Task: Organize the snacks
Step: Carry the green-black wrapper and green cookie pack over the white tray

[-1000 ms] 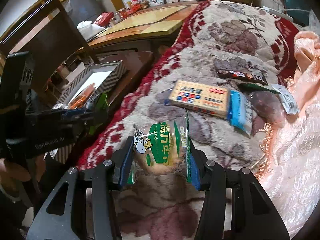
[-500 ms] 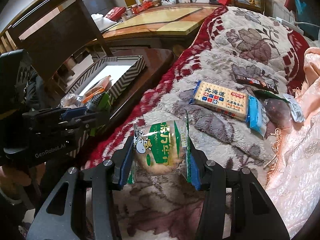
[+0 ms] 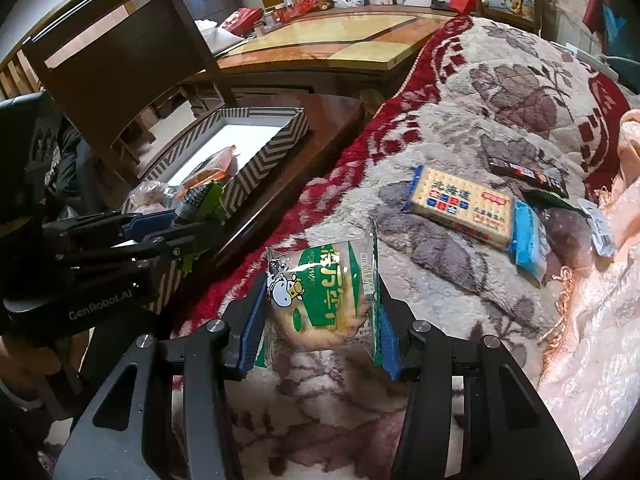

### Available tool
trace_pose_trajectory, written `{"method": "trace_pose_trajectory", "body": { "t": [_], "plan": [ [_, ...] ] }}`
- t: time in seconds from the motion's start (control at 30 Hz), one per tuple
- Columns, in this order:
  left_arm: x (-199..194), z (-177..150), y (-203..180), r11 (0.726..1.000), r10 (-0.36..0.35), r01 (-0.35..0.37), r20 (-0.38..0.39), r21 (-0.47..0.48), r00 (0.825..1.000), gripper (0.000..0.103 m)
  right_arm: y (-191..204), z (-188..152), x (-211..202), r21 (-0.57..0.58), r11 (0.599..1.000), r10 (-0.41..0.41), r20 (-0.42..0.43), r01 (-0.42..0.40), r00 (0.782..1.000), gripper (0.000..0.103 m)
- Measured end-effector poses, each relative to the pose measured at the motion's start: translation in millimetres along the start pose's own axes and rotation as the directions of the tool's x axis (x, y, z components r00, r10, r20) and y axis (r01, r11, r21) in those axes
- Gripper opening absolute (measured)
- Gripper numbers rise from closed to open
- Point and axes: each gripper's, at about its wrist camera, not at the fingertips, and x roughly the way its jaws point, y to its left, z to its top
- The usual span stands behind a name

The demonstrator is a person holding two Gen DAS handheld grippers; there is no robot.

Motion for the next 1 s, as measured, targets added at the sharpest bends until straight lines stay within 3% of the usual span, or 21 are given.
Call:
{"method": "trace_pose_trajectory", "body": {
  "t": [1.0],
  "plan": [
    [-5.3,-16.5,77.2,0.986,0.090,-0.091,-0.013,-0.141,0.996,0.035,61.6,38.9,32.2,-0.114,0.990,0.079,-0.037,-0.082,0.996,0.048]
  ]
}}
